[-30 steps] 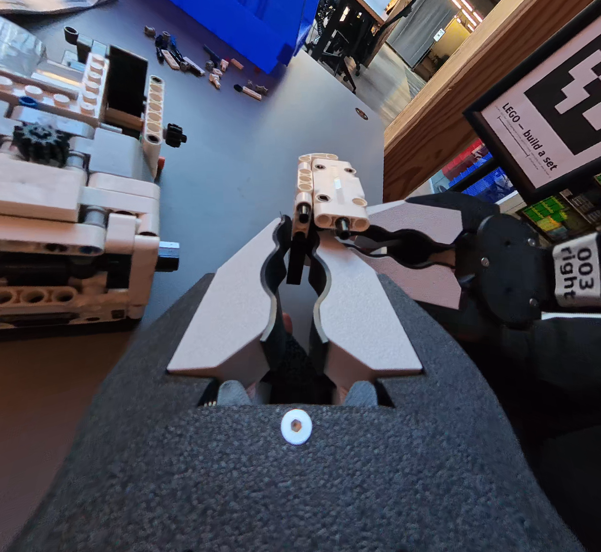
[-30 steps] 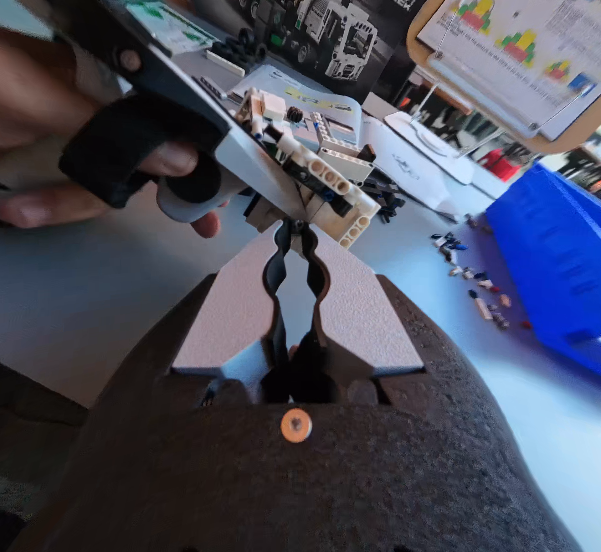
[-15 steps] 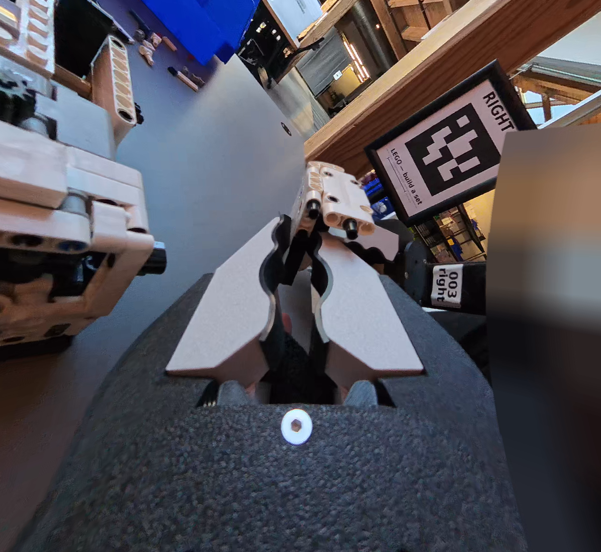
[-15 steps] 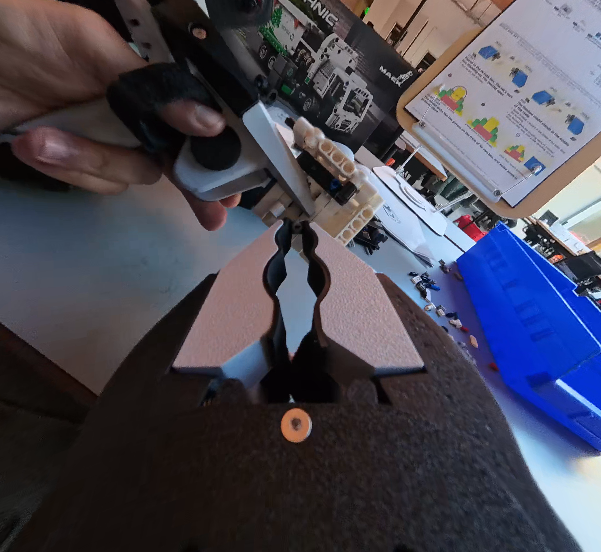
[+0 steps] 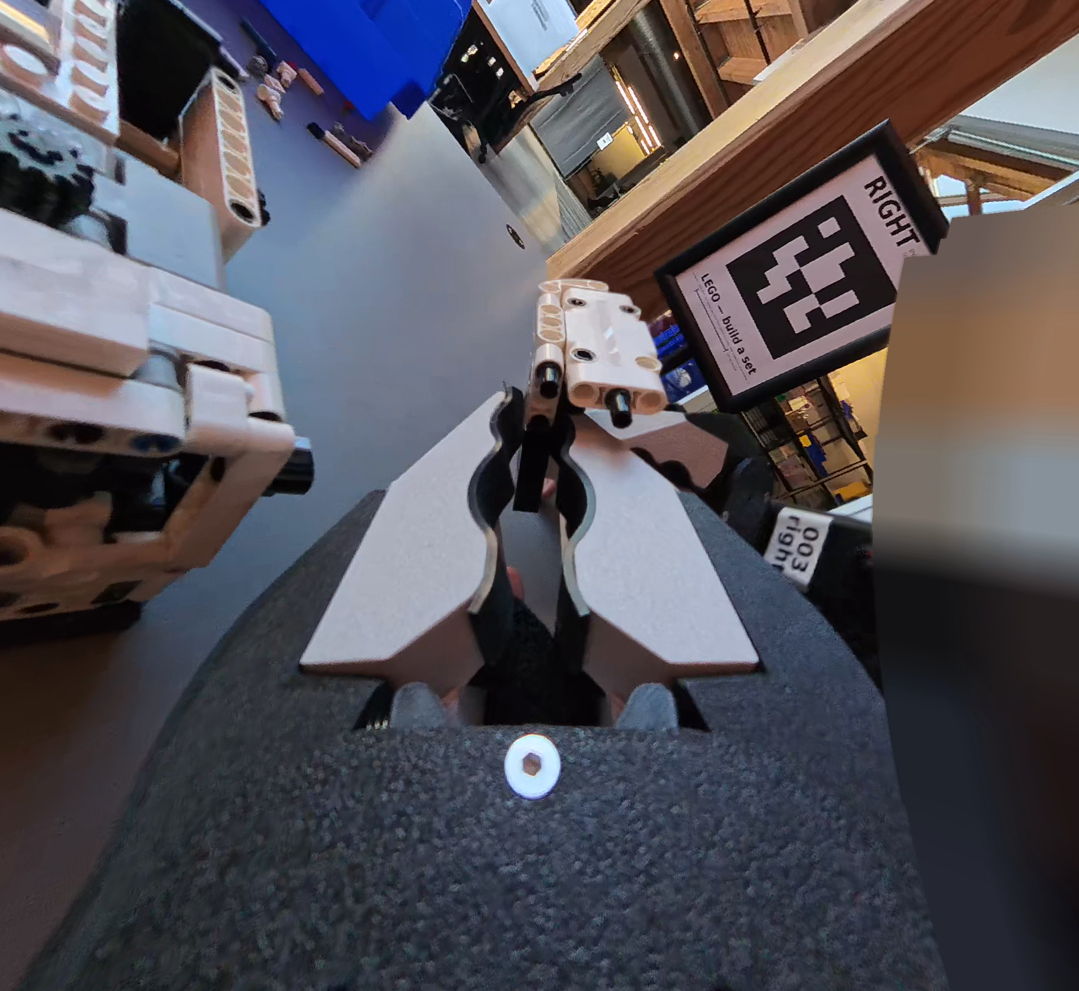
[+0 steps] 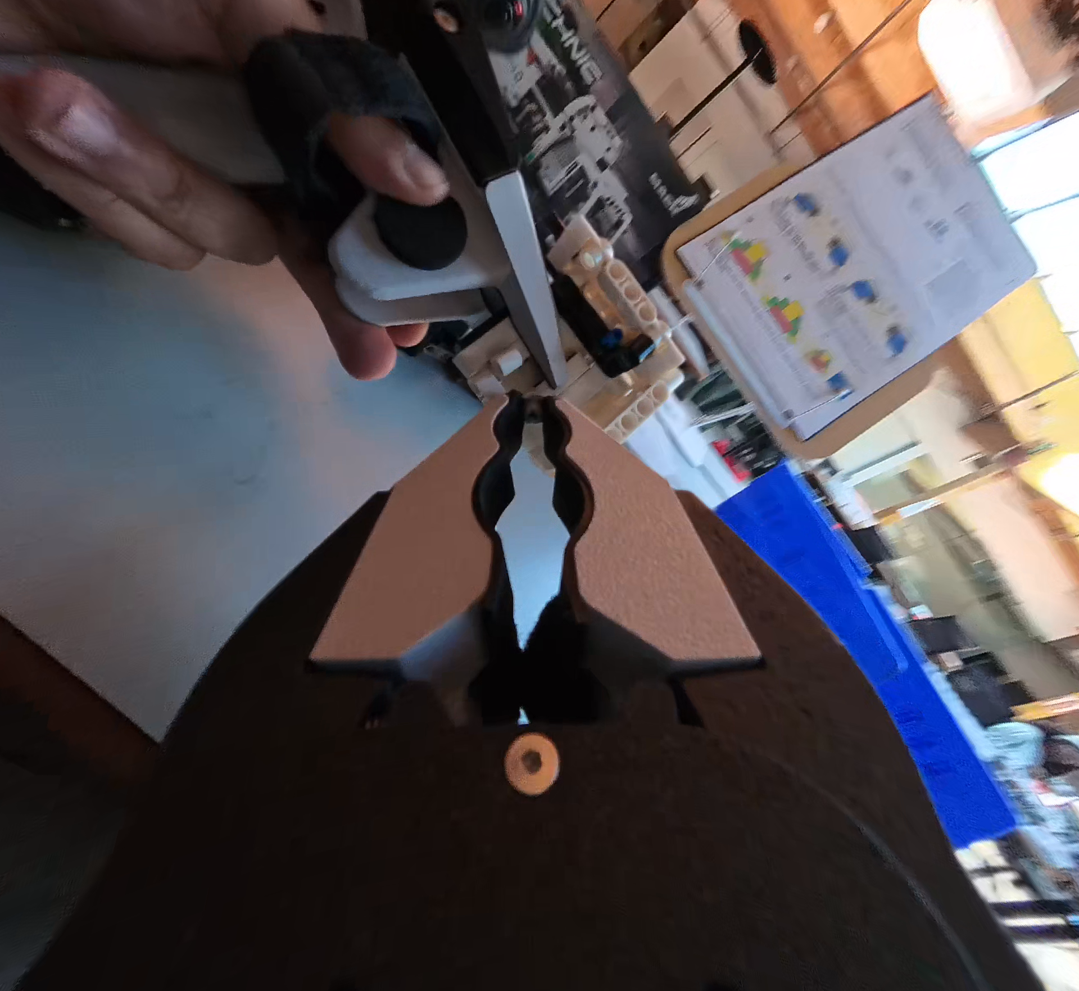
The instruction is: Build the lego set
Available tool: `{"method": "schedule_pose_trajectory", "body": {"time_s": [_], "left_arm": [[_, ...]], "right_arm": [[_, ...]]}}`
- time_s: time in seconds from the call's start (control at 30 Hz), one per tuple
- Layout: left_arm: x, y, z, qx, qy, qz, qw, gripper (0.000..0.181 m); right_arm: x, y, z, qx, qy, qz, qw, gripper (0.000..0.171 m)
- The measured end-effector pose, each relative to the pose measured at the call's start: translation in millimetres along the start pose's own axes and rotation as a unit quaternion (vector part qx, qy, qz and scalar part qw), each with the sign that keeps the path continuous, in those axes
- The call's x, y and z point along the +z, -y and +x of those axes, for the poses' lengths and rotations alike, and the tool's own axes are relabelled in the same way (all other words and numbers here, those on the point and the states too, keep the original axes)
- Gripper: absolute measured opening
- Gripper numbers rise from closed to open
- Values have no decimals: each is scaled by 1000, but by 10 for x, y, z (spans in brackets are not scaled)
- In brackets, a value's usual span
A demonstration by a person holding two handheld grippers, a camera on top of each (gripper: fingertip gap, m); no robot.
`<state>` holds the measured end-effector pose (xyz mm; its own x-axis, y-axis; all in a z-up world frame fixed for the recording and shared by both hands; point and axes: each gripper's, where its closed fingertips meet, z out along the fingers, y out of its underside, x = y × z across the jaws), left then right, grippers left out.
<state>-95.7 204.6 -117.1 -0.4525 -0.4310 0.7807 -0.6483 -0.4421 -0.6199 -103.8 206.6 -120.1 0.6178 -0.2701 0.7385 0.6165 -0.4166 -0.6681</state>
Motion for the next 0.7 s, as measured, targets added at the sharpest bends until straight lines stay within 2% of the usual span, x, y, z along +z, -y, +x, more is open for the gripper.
{"method": "schedule_pose_trajectory", "body": {"time_s": [0.1,0.37,0.7], "left_arm": [[10,-14,17,34,14,1,999,7],[8,-21,-35,38,34,-2,999,8],[6,-15,-59,58,51,0,997,10]], "right_arm": [[-14,15,10,62,38,-24,997,7],[34,-49,-49,35,20,-38,998,7],[82,-68,-54,66,29,-33,997,7]]}}
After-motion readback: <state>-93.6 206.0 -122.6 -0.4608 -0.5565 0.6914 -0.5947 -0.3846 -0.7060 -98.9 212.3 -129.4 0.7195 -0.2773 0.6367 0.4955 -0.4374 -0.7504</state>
